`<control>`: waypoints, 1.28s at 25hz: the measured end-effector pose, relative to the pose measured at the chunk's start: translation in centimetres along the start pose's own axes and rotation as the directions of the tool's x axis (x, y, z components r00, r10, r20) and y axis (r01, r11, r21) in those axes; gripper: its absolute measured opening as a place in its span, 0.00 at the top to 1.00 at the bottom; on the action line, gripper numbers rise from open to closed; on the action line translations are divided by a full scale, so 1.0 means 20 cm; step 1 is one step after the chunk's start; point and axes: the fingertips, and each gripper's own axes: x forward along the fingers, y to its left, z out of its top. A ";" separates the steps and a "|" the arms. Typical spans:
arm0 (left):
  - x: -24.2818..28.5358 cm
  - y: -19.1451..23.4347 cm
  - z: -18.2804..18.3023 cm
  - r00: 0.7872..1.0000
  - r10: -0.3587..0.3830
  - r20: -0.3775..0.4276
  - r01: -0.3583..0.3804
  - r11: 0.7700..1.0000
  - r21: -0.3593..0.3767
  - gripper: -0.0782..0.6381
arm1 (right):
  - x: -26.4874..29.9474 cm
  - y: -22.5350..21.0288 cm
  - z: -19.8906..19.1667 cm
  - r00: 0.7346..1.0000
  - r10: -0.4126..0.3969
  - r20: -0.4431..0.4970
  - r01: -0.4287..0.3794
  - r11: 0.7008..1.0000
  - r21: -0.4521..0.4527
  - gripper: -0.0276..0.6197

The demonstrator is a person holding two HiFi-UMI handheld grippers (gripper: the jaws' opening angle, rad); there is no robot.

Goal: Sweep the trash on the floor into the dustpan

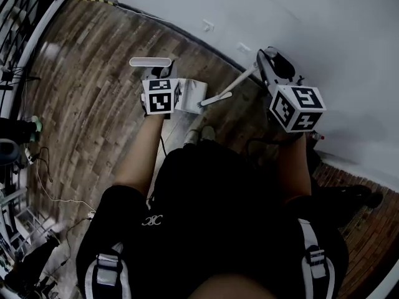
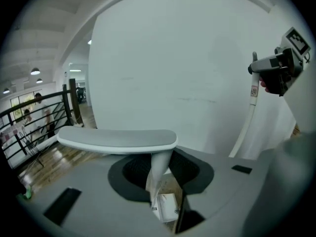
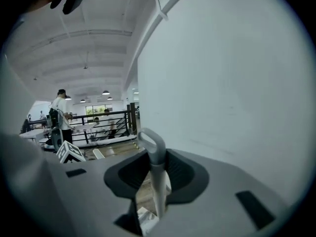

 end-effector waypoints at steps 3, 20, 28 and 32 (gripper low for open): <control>-0.11 -0.05 0.21 0.998 -0.024 0.060 0.021 0.999 0.050 0.74 | -0.14 -0.08 0.10 0.994 -0.095 0.061 0.095 0.996 0.004 0.79; -0.42 -0.30 0.89 0.935 -0.151 0.320 0.110 0.984 0.143 0.74 | -0.37 -0.37 0.02 0.912 -0.382 0.148 0.380 0.924 0.047 0.79; -0.46 -0.41 0.95 0.914 -0.202 0.352 0.158 0.976 0.150 0.74 | -0.40 -0.38 0.05 0.909 -0.380 0.173 0.375 0.925 0.062 0.79; -0.40 -0.48 0.95 0.908 -0.223 0.354 0.178 0.972 0.155 0.74 | -0.37 -0.42 0.00 0.916 -0.363 0.169 0.357 0.932 0.067 0.79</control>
